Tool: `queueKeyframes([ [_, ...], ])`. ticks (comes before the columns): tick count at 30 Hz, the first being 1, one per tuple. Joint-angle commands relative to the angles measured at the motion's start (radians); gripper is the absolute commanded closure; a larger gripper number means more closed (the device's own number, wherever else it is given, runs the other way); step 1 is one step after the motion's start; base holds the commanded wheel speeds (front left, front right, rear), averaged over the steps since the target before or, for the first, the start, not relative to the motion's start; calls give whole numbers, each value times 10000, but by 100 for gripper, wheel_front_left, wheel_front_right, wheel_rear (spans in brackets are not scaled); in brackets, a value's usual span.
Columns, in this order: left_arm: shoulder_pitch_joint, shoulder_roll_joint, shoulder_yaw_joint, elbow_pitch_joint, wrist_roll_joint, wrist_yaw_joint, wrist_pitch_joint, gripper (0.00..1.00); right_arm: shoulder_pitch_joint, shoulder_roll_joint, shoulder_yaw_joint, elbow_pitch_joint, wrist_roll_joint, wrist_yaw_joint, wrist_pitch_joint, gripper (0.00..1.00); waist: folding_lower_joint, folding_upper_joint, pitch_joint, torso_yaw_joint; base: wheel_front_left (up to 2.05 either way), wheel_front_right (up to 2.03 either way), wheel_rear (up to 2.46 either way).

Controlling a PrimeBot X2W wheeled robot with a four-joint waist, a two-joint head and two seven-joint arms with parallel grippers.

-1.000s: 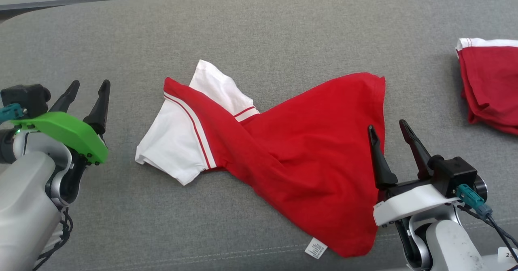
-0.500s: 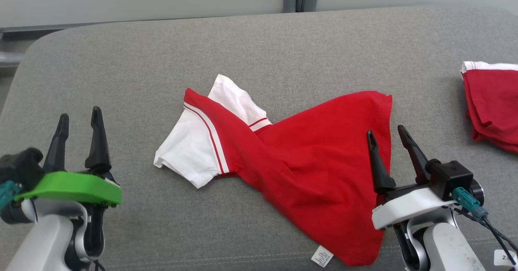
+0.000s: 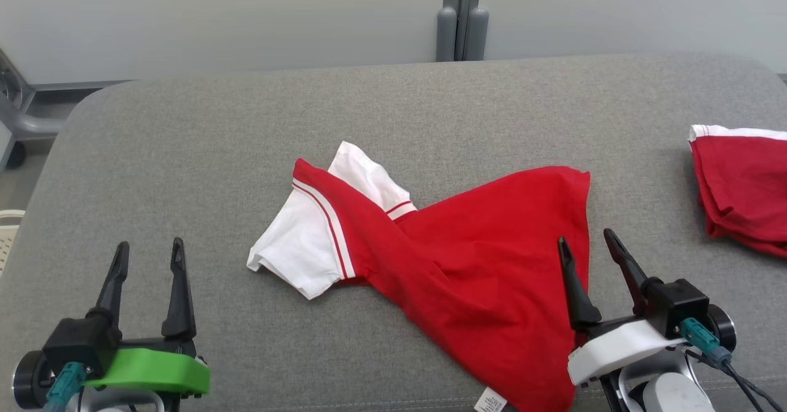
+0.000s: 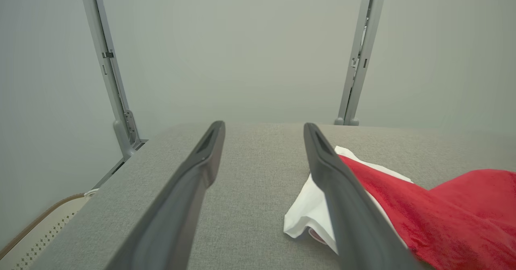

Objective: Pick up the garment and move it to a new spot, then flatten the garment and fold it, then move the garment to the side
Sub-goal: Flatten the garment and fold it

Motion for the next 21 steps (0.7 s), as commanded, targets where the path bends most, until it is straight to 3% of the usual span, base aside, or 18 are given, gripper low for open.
queueKeyframes([
  [1, 221, 7, -17, 71, 129, -73, -3, 0, 169, -16, -8, 4, -48, -5, -33, 0, 0, 0, -281, -45, 0, 0, 0],
  [21, 1737, 204, -316, -685, 316, 263, 557, 0, 1599, -14, -89, -1042, 301, -5, 412, 0, 0, 0, -932, -202, 0, 0, 0],
])
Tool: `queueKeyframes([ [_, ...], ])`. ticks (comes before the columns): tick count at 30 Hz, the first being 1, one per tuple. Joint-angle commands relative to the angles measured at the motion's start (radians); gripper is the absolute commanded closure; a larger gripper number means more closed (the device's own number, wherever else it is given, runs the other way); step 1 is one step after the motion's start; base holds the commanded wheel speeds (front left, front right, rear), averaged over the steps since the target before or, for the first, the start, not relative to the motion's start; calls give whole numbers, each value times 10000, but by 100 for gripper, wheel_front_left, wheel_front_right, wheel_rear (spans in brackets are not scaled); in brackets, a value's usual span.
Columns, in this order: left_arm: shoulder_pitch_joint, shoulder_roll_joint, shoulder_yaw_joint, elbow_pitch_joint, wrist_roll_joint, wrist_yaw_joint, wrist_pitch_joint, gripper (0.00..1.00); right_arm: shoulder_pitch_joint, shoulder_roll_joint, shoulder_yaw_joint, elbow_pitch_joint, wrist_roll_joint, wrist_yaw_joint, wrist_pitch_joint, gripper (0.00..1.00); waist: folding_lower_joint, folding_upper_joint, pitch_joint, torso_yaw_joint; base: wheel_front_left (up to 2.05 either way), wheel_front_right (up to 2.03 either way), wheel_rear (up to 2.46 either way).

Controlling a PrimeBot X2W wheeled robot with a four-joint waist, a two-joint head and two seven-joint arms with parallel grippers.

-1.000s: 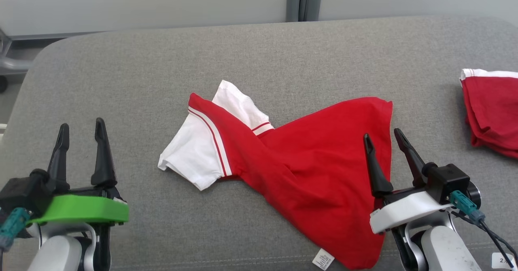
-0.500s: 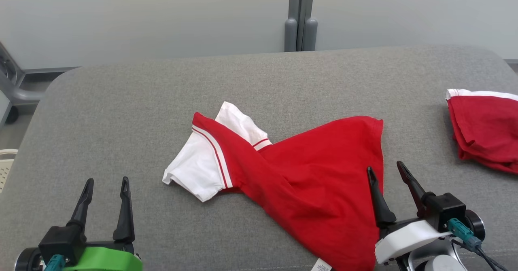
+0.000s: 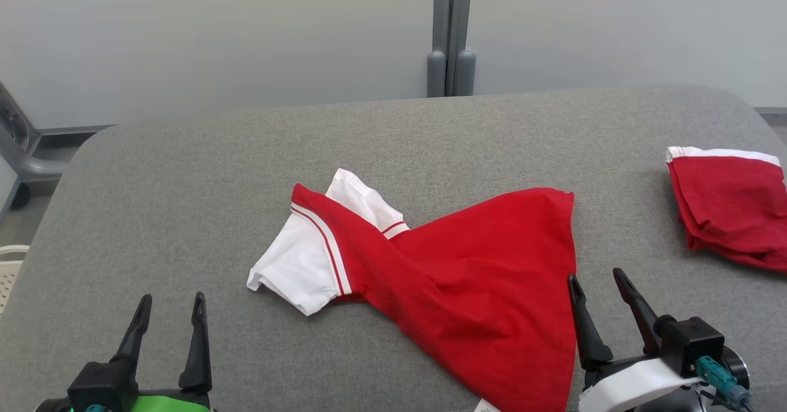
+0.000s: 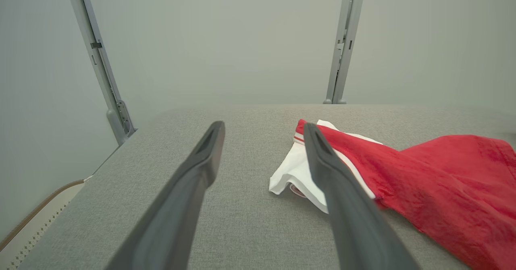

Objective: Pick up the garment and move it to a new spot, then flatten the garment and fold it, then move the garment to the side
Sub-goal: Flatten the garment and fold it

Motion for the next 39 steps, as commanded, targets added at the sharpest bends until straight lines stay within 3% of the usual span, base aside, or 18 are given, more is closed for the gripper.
queueKeyframes([
  [1, 184, 72, -7, -80, -17, 76, 61, 0, 116, -18, -36, -72, 23, -5, 42, 0, 0, 0, 1, -8, 0, 0, 0],
  [15, 27, 123, -112, -224, -26, 232, 373, 0, 53, -17, -42, -201, -14, -5, 173, 0, 0, 0, 115, 52, 0, 0, 0],
  [27, 1, -26, -1003, -83, -913, -167, 2983, 0, 1382, -17, 774, 412, 294, -5, 1390, 0, 0, 0, 741, 83, 0, 0, 0],
  [39, -1462, 295, -1349, -223, -1236, -816, 4322, 0, 2173, -12, 665, 561, 1217, -5, 2280, 0, 0, 0, 2124, -129, 0, 0, 0],
])
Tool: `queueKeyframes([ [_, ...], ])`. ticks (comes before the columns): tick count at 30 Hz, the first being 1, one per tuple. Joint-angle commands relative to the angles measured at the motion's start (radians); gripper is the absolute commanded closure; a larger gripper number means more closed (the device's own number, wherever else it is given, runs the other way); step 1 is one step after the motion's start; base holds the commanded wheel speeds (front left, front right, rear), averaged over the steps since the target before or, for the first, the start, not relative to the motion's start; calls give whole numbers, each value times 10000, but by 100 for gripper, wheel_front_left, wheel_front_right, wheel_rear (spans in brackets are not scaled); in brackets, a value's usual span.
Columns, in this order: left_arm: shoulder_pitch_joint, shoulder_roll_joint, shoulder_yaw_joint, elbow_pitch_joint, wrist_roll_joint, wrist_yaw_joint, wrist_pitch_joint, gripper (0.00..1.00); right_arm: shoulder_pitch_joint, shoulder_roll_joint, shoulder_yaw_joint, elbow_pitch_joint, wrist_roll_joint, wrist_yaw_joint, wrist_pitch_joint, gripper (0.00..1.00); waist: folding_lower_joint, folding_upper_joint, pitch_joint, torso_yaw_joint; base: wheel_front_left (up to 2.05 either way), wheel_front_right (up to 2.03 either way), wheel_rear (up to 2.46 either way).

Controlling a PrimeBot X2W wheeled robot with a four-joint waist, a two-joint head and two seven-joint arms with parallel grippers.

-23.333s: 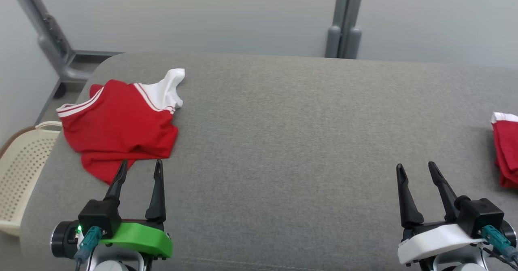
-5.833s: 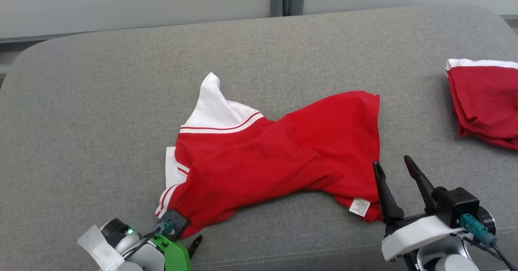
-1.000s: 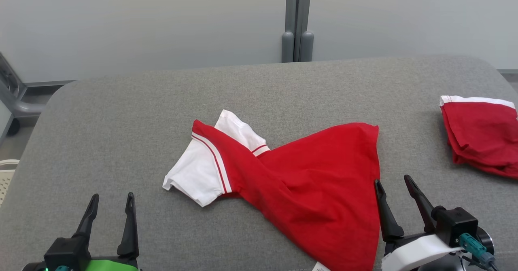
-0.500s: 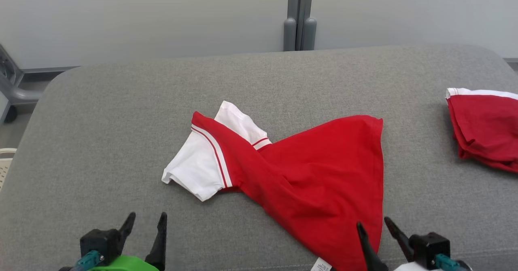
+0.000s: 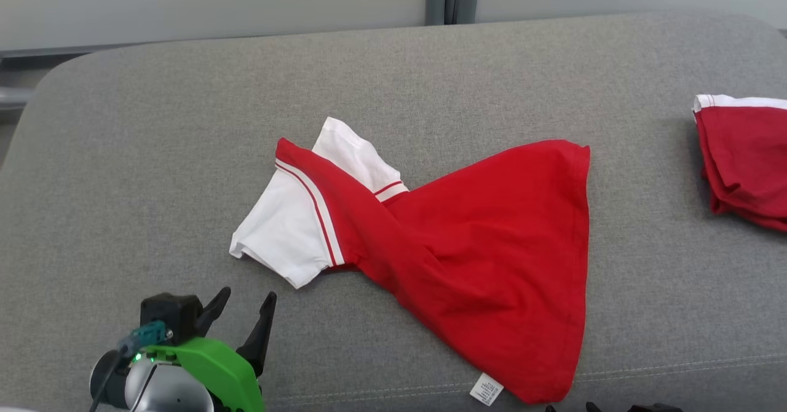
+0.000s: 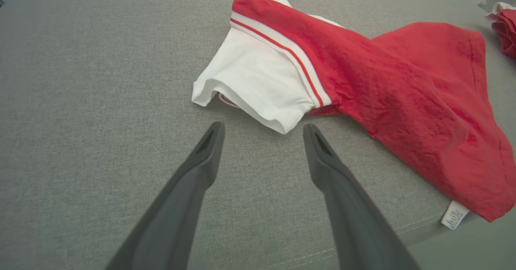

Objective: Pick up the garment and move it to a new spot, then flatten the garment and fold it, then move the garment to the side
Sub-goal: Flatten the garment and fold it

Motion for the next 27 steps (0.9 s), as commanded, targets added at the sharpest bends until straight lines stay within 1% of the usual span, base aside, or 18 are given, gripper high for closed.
queueKeyframes([
  [1, -441, 87, -46, 126, -73, -152, 149, 0, -130, -8, -40, 113, 150, -5, -4, 0, 0, -1, 536, -124, 0, 0, 0],
  [8, -1554, 42, -128, 965, -298, -609, 529, 0, -889, -11, 175, 708, 407, -5, -274, 0, 0, -1, 1170, -304, 0, 0, 0],
  [14, -2117, -49, -228, 1701, -621, -974, 885, 0, -1464, -13, 475, 1158, 551, -5, -543, 0, 0, -1, 1648, -454, 0, 0, 0],
  [18, -2319, -204, -236, 2074, -820, -1079, 886, 0, -1754, -11, 656, 1450, 649, -5, -638, 0, 0, -1, 1898, -508, 0, 0, 0],
  [21, -2432, -205, -259, 2221, -829, -1130, 940, 0, -1854, -11, 736, 1547, 694, -5, -672, 0, 0, -1, 1980, -525, 0, 0, 0],
  [22, -2470, -261, -261, 2258, -914, -1153, 911, 32, -1903, -11, 762, 1596, 702, -5, -706, 53, 0, -1, 2018, -529, 0, 0, 0],
  [23, -2494, -286, -286, 2290, -928, -1200, 880, 77, -1948, -11, 748, 1624, 676, -5, -754, 100, 0, -1, 2043, -530, 0, 0, 0],
  [24, -2484, -299, -312, 2301, -975, -1251, 848, 100, -1964, -13, 764, 1644, 691, -5, -781, 100, 0, -1, 2055, -530, 0, 0, 0],
  [27, -2523, -258, -305, 2189, -948, -1317, 659, 100, -2010, -10, 798, 1501, 693, -6, -844, 100, 0, -1, 2094, -530, 0, 0, 0],
])
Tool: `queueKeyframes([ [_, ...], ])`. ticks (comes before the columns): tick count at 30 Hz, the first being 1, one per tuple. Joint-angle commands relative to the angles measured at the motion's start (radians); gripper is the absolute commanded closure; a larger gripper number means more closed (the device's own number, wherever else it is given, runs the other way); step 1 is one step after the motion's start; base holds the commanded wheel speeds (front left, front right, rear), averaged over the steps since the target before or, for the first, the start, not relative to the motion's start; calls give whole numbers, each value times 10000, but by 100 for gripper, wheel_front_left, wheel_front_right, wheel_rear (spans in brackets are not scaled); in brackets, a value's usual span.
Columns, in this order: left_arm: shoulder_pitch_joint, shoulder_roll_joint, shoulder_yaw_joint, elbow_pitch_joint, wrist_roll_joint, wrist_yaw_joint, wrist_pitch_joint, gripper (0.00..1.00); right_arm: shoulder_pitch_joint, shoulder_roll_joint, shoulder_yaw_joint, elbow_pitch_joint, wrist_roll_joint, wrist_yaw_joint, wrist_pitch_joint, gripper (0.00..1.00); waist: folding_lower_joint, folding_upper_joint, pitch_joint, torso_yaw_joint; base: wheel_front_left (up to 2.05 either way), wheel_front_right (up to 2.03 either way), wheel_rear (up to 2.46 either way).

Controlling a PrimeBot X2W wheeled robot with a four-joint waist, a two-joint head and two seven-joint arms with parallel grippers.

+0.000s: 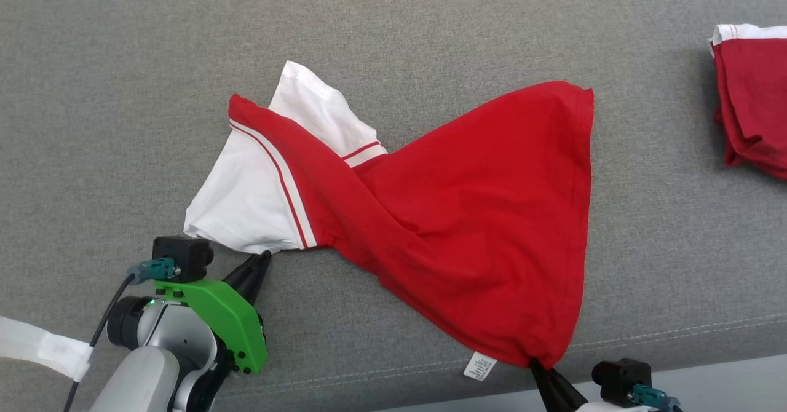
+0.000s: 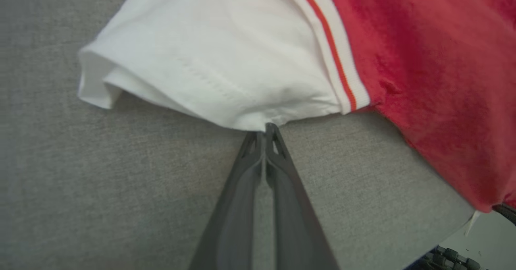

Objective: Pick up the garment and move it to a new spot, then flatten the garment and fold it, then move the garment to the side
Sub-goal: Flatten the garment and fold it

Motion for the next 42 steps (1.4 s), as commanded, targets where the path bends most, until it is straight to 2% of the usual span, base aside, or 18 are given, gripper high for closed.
queueKeyframes([
  [1, -167, 32, 30, -106, -78, -66, -106, 100, -174, -10, -36, -136, 12, -5, -113, 100, 0, -1, 10, -2, 0, 0, 0],
  [6, 67, 217, 96, -699, 16, 73, -198, 100, -134, -16, -61, -860, -146, -5, -162, 100, 0, -1, -3, 16, 0, 0, 0],
  [13, 406, 846, 580, -2785, 193, 490, -161, 100, -254, -178, -350, -2909, -284, -3, -240, 100, 0, -1, -287, 84, 0, 0, 0],
  [18, 168, 1270, 1036, -4146, 197, 747, 31, 100, -976, -386, -509, -4130, -218, -3, -160, 100, 0, -1, -637, 92, 0, 0, 0],
  [21, -225, 1494, 1346, -4569, 262, 870, 127, 100, -1783, -539, -700, -4452, -198, -3, -220, 100, 0, -1, -807, 72, 0, 0, 0],
  [28, -1722, 1525, 1961, -4324, 291, 1004, -125, 100, -4269, -924, -888, -3996, -414, -3, -535, 100, 0, -1, -1232, 92, 0, 0, 0],
  [35, -3673, 1364, 2016, -3384, 690, 859, -662, 100, -6844, -1272, -1045, -2901, -428, -5, -859, 100, 0, -1, -1714, 271, 0, 0, 0],
  [37, -3974, 1350, 2021, -3241, 787, 877, -741, 100, -7151, -1308, -1047, -2771, -377, -5, -871, 100, 0, -1, -1779, 293, 0, 0, 0],
  [42, -5042, 1258, 1748, -2683, 963, 565, -910, 100, -8213, -1465, -935, -2186, -222, -5, -778, 100, 0, -1, -2073, 392, 0, 0, 0],
])
